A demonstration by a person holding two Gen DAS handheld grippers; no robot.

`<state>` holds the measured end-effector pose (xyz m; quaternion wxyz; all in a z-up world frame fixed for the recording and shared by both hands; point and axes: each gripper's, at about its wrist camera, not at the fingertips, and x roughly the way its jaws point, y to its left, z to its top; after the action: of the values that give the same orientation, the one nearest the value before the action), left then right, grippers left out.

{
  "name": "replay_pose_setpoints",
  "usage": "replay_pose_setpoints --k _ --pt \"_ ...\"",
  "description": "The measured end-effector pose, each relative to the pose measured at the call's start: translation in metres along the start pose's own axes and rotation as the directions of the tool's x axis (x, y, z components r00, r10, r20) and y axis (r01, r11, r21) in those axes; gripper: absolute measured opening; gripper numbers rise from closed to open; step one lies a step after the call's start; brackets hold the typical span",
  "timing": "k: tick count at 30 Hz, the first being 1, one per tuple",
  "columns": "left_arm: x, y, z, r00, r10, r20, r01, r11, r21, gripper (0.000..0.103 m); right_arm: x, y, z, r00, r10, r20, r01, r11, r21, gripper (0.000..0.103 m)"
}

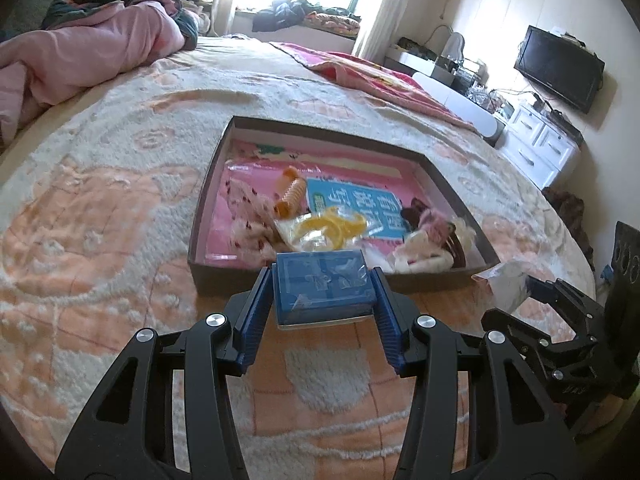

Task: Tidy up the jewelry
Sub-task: 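Grasp the small blue box with the left tool while the right tool grasps the clear bag, then place the blue box into the tray with the left tool while the right tool drops the clear bag in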

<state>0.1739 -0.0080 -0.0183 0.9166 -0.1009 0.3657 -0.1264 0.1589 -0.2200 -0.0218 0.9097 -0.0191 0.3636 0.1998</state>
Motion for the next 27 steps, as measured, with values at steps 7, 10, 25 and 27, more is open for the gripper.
replay_pose_setpoints --k 7,10,25,27 --pt "0.012 -0.003 0.018 1.0 -0.003 0.013 0.003 1.0 0.008 0.04 0.017 -0.007 0.014 1.0 -0.025 0.002 0.025 1.0 0.01 0.085" --pt "0.02 -0.006 0.023 1.0 -0.004 0.009 0.004 1.0 0.013 0.04 0.025 -0.01 0.019 0.999 -0.041 0.002 0.041 0.999 0.008 0.085" --pt "0.062 -0.016 0.052 1.0 0.007 -0.023 -0.006 0.999 0.039 0.04 0.061 -0.034 0.053 0.995 -0.1 0.001 0.1 0.995 -0.017 0.085" --pt "0.067 -0.017 0.055 1.0 0.009 -0.029 -0.008 0.999 0.044 0.04 0.067 -0.038 0.056 0.994 -0.11 -0.006 0.11 0.994 -0.014 0.085"
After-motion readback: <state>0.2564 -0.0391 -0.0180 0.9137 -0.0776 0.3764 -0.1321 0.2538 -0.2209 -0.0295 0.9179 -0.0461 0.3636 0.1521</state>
